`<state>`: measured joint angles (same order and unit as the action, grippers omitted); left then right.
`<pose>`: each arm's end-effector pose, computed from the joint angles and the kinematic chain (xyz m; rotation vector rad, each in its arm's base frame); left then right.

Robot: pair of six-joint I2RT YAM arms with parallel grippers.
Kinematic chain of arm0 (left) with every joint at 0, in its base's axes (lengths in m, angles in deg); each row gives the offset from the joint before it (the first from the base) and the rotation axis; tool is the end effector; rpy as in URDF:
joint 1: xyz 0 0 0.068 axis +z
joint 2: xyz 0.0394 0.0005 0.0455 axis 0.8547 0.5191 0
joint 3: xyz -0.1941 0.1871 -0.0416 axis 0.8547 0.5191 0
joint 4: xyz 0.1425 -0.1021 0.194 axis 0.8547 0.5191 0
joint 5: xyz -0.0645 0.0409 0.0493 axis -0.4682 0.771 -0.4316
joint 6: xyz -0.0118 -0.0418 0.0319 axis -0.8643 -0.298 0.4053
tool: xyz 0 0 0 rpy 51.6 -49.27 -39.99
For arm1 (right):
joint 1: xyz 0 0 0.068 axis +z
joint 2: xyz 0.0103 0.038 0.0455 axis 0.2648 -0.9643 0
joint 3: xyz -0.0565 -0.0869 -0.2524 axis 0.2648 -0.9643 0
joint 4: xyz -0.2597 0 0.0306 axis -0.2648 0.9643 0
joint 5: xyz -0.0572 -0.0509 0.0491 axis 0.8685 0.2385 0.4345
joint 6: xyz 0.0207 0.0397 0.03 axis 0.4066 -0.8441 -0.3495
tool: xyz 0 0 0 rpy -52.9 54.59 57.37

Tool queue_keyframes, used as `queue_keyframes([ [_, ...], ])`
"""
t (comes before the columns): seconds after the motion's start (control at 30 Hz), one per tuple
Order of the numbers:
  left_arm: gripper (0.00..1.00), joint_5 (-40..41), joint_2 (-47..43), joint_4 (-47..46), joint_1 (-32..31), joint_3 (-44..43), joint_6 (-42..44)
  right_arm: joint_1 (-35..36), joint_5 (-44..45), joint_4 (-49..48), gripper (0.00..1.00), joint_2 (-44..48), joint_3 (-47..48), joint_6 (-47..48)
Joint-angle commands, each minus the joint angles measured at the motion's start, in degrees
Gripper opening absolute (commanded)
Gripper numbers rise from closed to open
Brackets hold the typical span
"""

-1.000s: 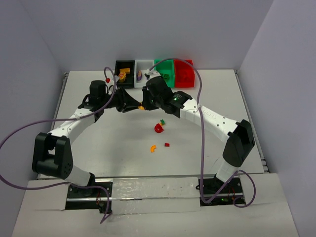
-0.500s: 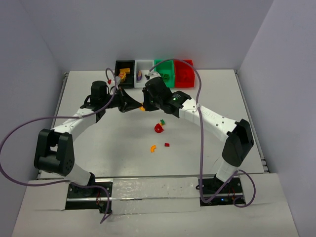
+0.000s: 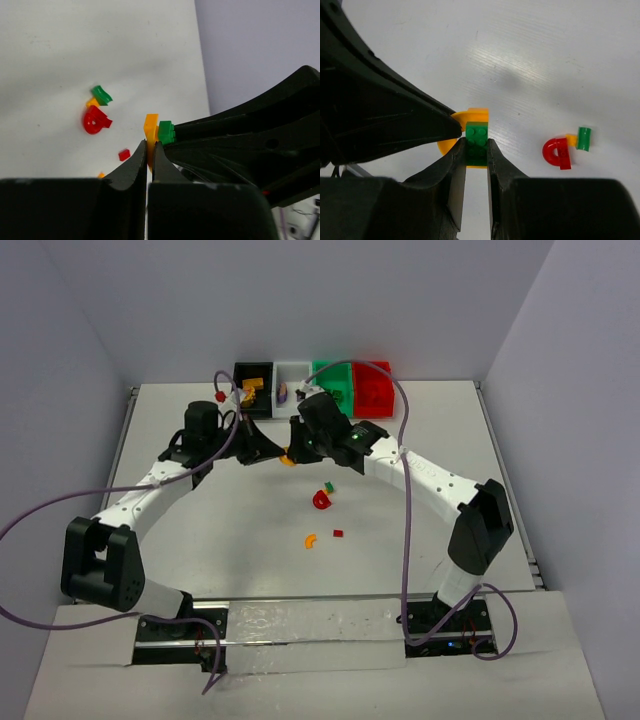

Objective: Sort the legos into containers by color

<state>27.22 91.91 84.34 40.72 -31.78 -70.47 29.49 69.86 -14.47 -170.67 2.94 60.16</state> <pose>0.3032 -0.1205 0.2825 -0.0563 2.2323 -1.2700 0.2804 0.2764 0.3317 -0.3125 2.2811 0.6297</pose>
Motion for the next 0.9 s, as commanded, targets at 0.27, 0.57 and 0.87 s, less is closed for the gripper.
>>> queue_keyframes([
  [0.27, 0.00, -18.3, 6.1, -19.0, 6.6, 8.7, -22.4, 0.1, 1.7, -8.0, 0.00, 4.4, 5.6, 11.4],
  [0.57, 0.00, -17.5, 5.9, -18.7, 7.7, 9.8, -22.6, 7.0, 12.0, -11.2, 0.00, 4.9, 5.7, 23.9],
  [0.87, 0.00, -3.7, 0.6, -4.8, 6.2, 5.7, -4.6, 3.0, 5.3, -3.3, 0.00, 2.2, 12.5, 9.9],
])
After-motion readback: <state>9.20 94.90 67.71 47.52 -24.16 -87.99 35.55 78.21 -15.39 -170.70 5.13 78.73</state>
